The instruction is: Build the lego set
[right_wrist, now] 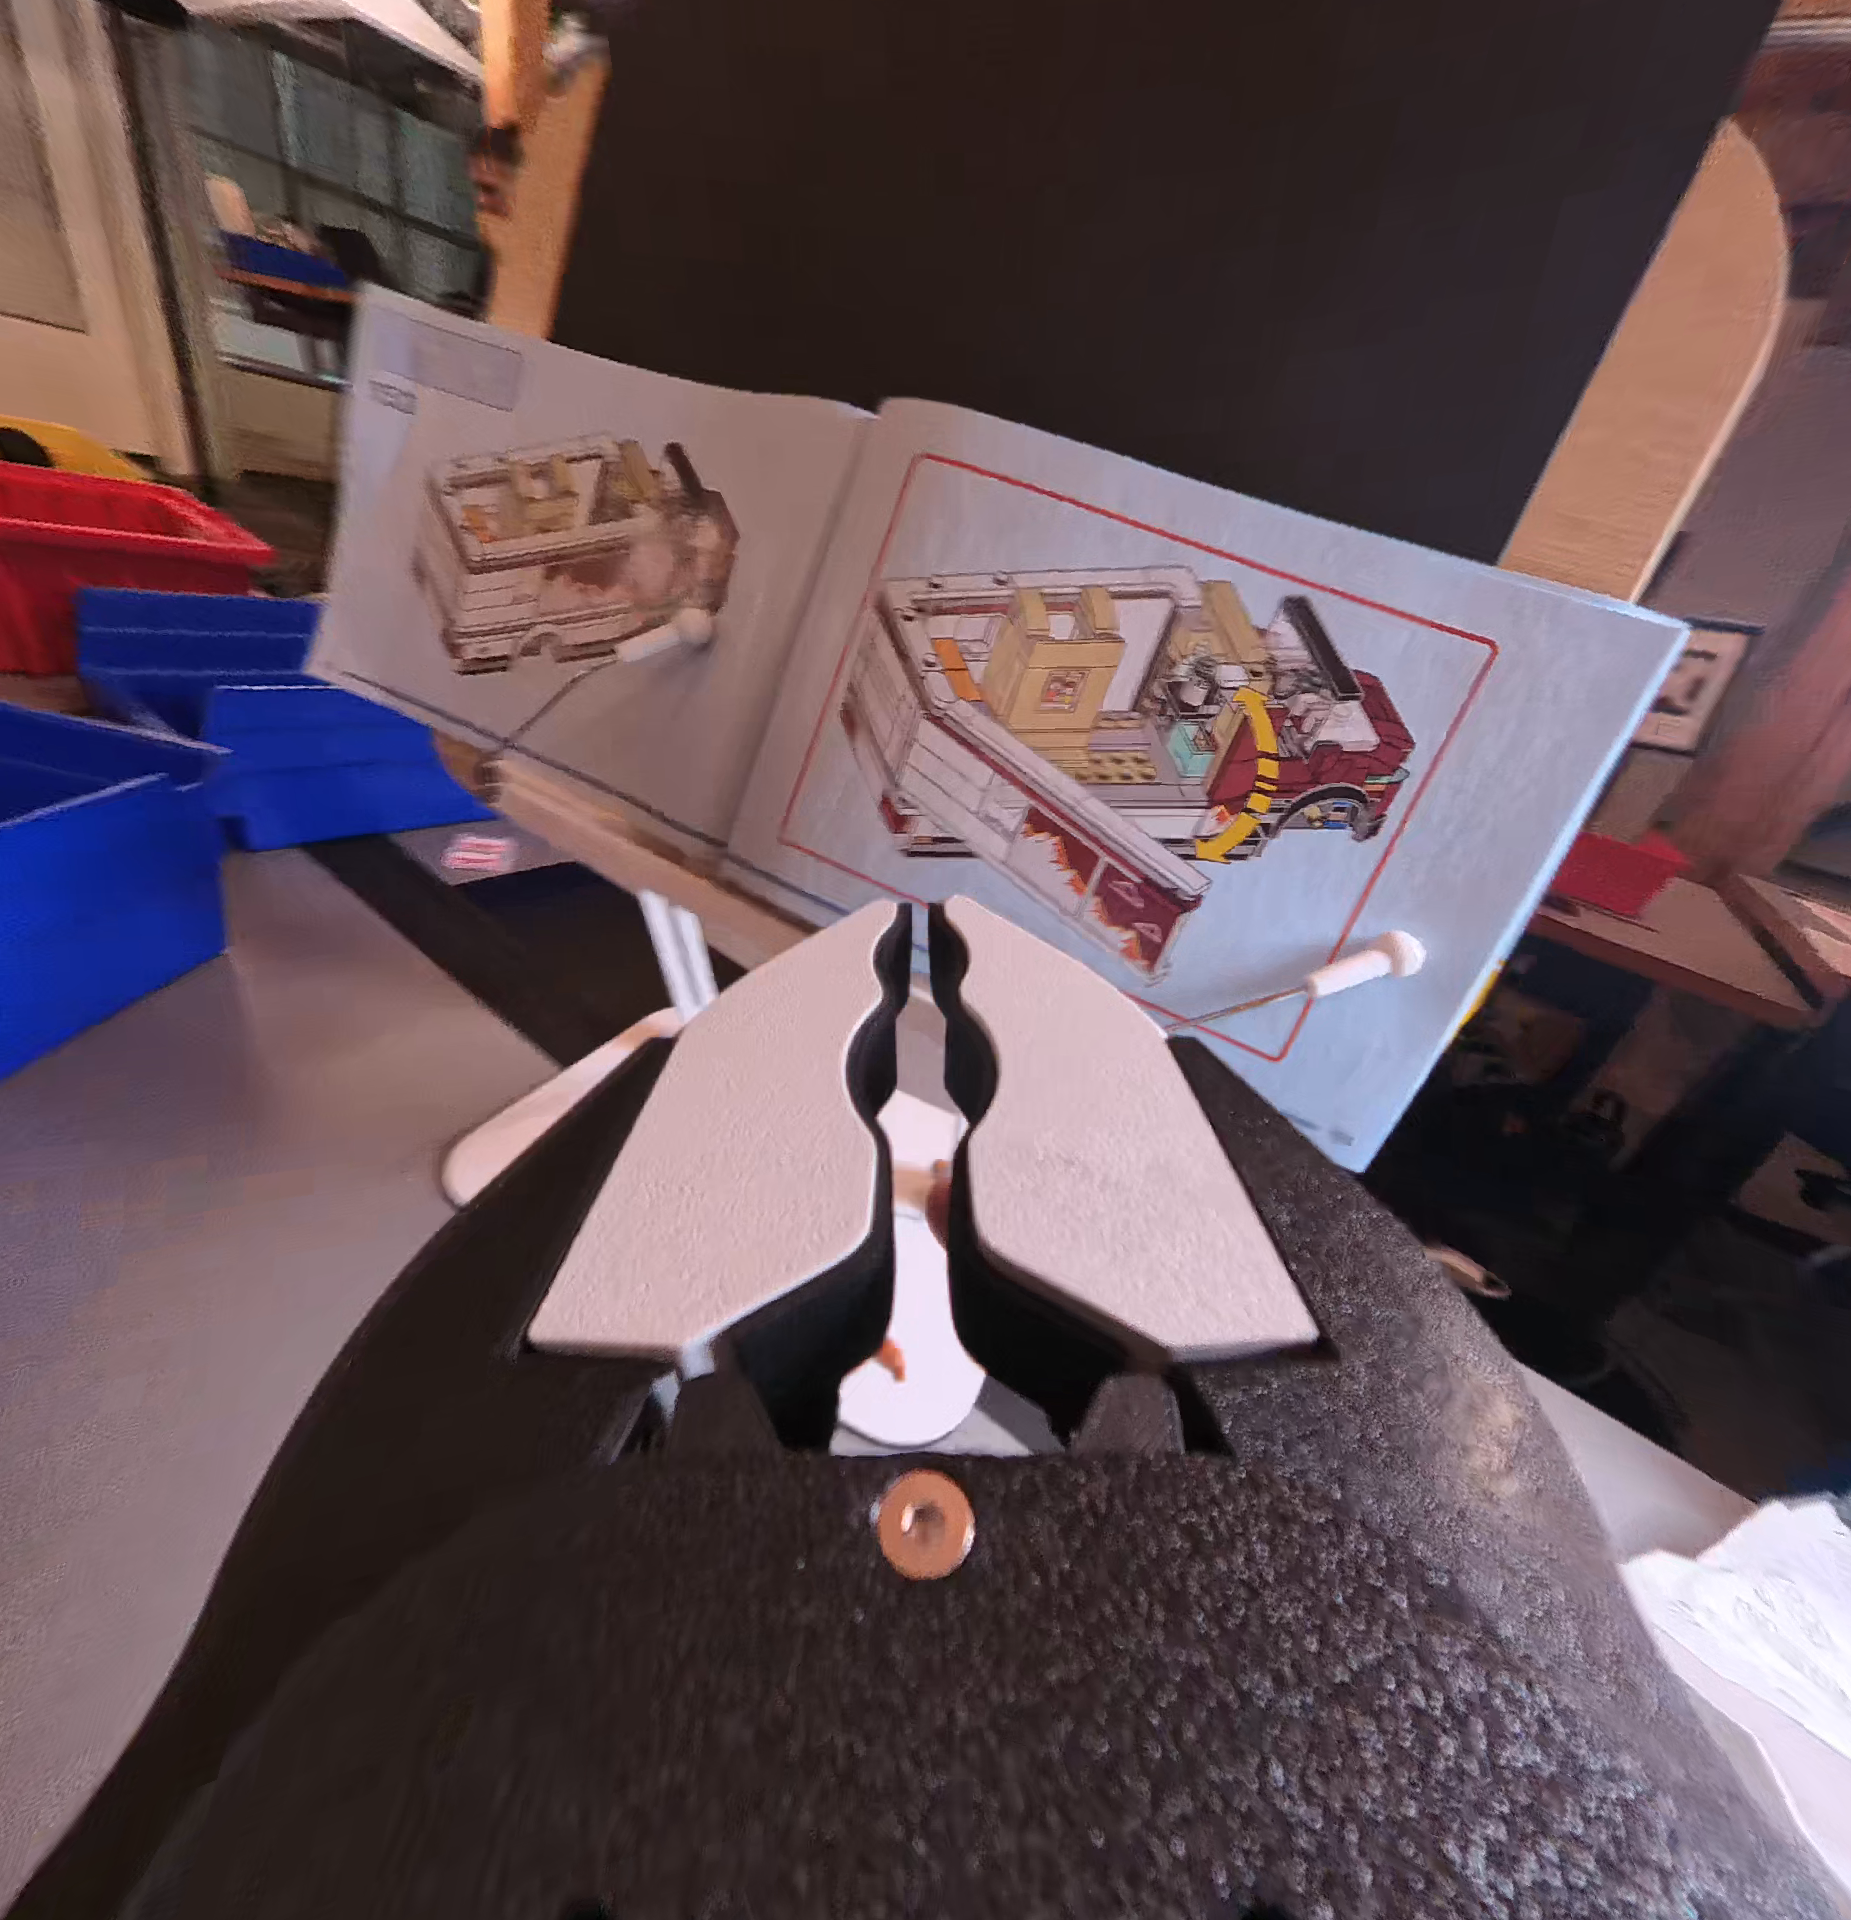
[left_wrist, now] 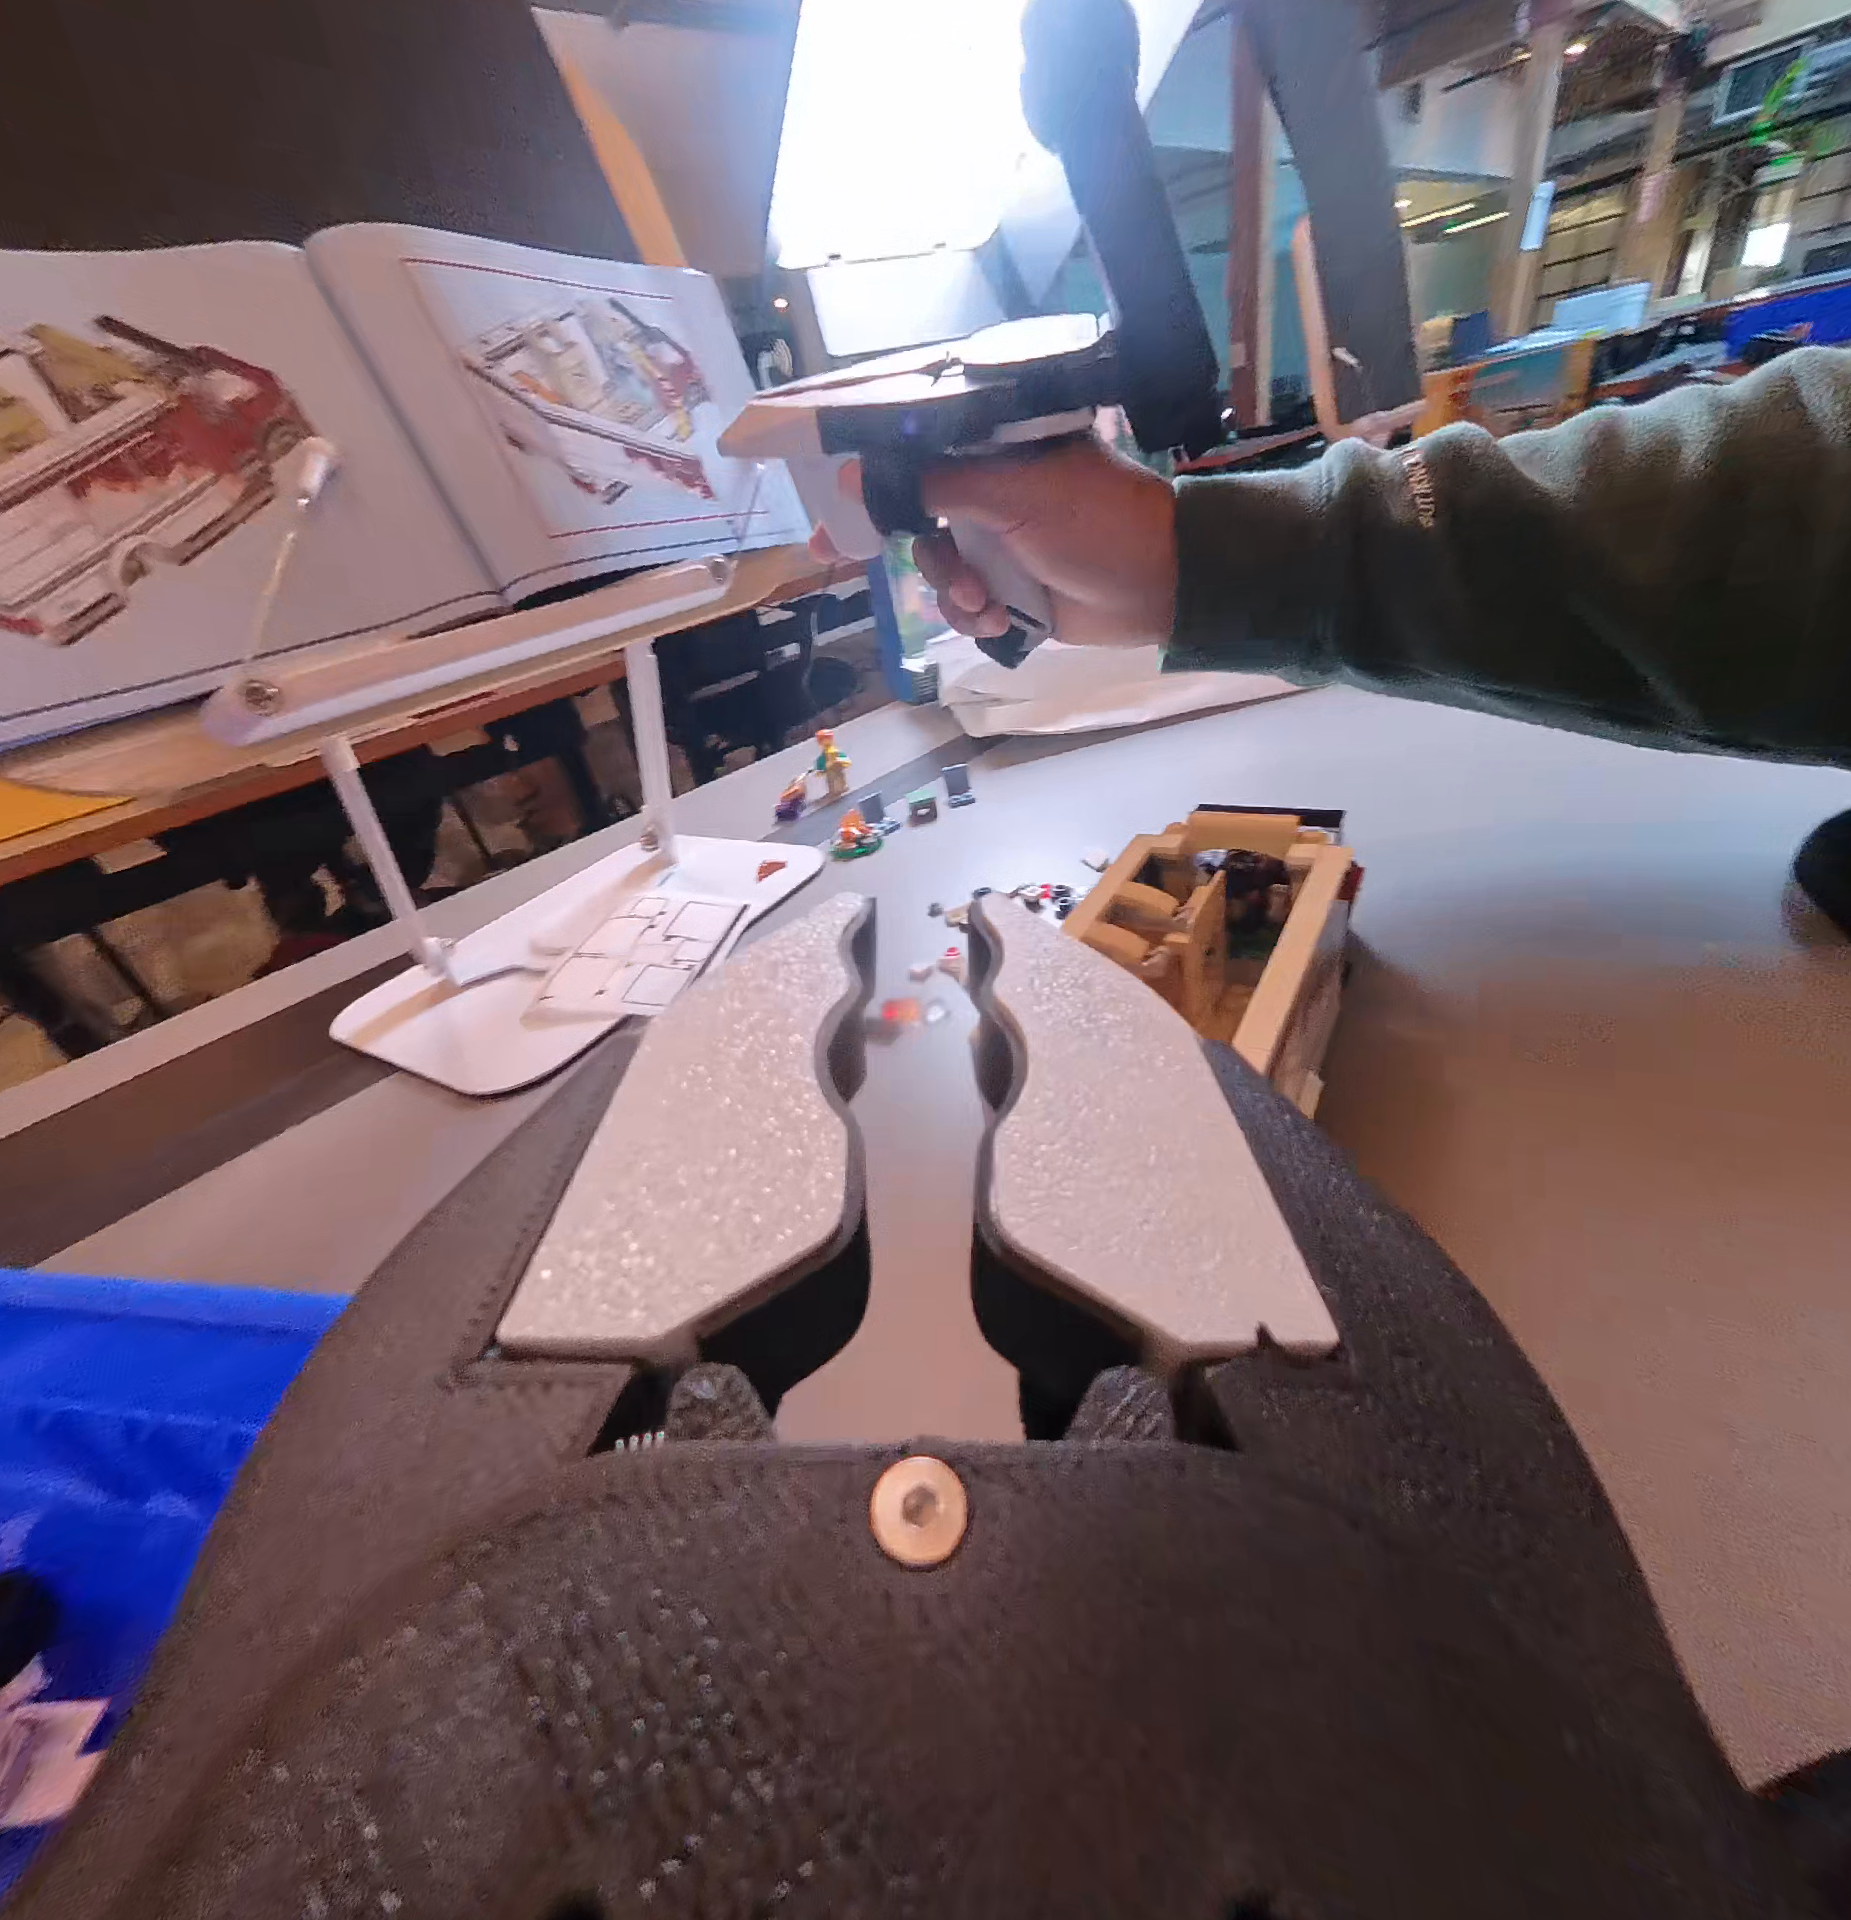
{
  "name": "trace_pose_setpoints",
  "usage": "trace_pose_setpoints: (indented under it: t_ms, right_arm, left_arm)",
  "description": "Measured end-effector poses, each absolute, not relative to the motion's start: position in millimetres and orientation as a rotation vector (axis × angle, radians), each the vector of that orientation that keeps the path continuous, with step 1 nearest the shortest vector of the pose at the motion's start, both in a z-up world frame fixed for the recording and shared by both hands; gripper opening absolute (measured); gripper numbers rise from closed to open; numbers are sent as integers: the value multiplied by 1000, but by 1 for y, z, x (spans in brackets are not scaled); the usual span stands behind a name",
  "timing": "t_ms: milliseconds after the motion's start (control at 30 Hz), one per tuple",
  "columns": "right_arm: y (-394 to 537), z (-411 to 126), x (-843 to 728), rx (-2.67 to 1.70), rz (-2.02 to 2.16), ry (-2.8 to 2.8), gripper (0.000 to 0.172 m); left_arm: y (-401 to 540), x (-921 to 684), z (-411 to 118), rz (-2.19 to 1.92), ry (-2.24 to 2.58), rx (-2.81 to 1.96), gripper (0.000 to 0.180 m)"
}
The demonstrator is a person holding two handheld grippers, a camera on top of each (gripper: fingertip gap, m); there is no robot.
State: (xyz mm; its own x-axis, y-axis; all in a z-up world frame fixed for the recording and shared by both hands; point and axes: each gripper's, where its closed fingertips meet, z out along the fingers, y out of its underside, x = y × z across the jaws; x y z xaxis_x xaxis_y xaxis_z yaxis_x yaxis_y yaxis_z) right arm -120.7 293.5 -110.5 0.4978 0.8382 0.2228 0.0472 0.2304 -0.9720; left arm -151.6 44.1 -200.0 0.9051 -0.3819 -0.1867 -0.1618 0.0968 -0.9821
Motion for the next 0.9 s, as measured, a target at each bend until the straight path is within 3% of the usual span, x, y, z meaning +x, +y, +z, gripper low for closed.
trace_pose_setpoints:
  t_ms: [133, 233, 400, 533, 900]
  right_arm:
    - [199, -109, -85, -1089, 992, -1152, 7]
    - [135, -139, -48, -1134, 1124, -1393, 14]
    - [56, -215, -5, -1257, 1051, -1793, 29]
    - [42, -245, -14, -1212, 797, -1888, 30]
    - [59, -261, -34, -1073, 337, -2152, 24]
  left_arm:
    - [39, -134, -205, -383, 532, -1534, 52]
    - [37, -125, -225, -483, 618, -1676, 82]
    - [38, -118, -268, -423, 800, -1866, 103]
    - [47, -110, -297, -394, 908, -1972, 105]
    - [38, -102, -305, -291, 983, -1979, 79]
